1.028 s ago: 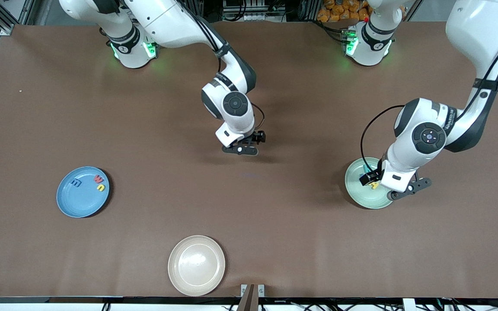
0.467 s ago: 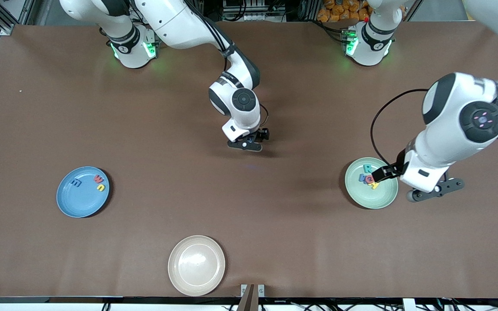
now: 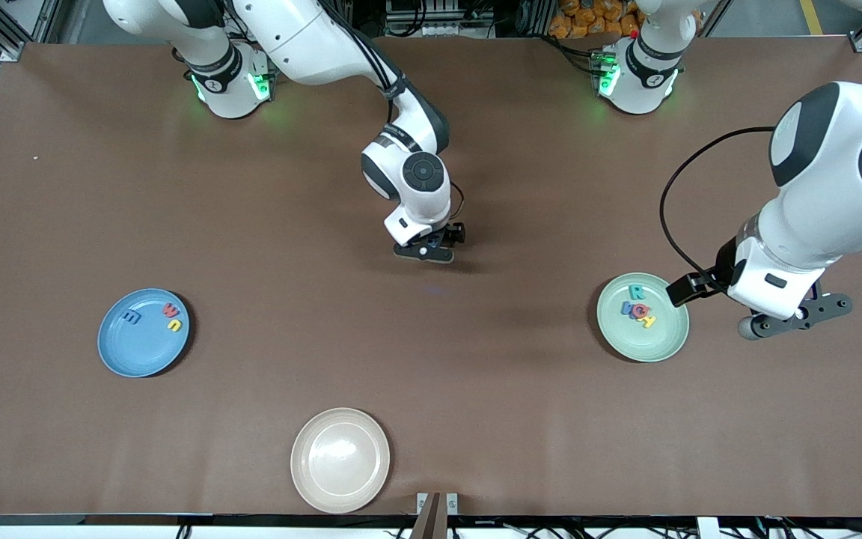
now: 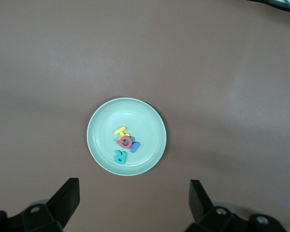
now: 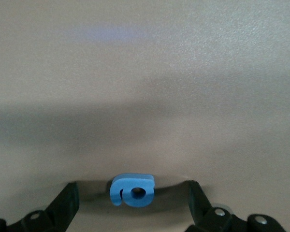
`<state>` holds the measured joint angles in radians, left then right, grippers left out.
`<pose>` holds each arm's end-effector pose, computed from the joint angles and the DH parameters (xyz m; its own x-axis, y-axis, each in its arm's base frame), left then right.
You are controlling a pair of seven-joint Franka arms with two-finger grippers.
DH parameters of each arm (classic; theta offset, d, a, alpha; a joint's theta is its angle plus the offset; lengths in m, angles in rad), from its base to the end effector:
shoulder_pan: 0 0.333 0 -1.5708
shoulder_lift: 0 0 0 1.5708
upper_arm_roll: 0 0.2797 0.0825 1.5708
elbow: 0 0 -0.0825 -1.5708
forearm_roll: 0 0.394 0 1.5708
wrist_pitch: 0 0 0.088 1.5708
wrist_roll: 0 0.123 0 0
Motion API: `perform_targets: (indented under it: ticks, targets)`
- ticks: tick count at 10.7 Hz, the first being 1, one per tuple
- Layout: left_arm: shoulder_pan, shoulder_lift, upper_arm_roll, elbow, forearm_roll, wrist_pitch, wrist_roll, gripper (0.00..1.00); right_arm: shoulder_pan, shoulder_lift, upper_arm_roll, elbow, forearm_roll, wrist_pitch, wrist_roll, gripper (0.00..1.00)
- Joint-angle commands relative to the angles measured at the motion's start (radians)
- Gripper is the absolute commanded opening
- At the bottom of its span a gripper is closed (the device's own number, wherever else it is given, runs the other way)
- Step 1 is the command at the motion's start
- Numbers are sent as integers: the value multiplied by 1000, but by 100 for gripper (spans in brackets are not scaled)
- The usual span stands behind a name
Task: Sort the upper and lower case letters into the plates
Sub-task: 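Release the Q on the green plate while the right gripper grasps blue a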
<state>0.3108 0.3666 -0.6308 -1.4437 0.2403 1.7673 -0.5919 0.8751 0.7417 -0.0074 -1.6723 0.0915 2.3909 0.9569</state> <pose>0.6435 -0.1348 0.4626 0.9651 0.2596 0.0355 0.2599 -0.9656 -0.0048 0.4243 0.5037 0.1192 0.9863 -0.1537 -0.0599 -0.1547 -0.9879 -0.0119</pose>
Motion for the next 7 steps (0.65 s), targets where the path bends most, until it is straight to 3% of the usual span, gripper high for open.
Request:
perform_targets:
  ticks: [1,2,5,7]
  targets:
    - [-10,-67,13,3,-41,-22,43,100,7,-7,-5,0,-22,4,33,44]
    - [-21,-90,45,2,-42,-31,107,100,4,-7,-5,2,-22,8,55,7]
    - [-220,-152,291,0,-94,-78,231,100,5,-8,-5,2,-22,7,66,3]
    - [-229,-205,362,-18,-154,-89,389,100,1,-18,-3,6,-22,-1,62,3]
